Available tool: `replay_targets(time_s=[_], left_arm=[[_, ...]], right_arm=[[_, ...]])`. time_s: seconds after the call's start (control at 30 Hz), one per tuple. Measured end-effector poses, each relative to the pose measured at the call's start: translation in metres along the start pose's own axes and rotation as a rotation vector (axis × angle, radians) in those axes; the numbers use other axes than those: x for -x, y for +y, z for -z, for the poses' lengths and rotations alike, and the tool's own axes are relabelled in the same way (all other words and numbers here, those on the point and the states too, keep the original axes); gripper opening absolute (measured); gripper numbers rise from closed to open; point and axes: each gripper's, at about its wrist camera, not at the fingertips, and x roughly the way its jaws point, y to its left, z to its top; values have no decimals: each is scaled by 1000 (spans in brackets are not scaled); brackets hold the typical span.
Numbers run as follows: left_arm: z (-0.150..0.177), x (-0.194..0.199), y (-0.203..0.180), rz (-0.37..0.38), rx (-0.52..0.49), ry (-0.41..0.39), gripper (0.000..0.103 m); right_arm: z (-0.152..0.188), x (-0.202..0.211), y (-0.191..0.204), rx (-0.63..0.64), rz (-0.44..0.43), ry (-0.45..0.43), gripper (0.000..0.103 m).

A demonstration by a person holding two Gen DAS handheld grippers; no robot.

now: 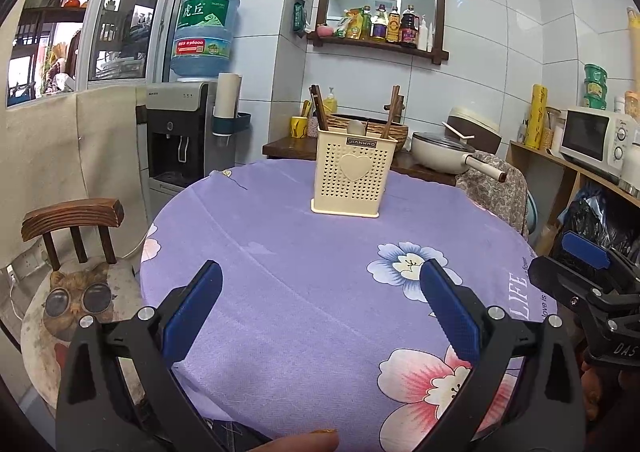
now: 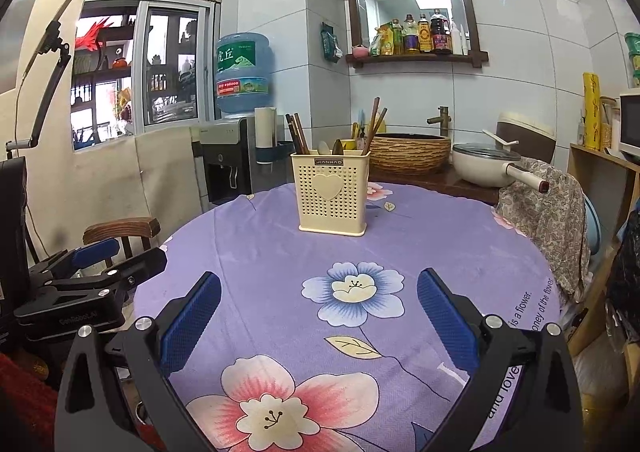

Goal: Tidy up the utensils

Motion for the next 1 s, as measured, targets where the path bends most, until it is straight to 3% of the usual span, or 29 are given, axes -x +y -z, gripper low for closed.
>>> replay_targets(time_s=[1.0], left_arm=[[2, -6, 2, -32, 4, 31, 97]], right_arm=[[2, -3, -2, -8, 2, 23, 97]])
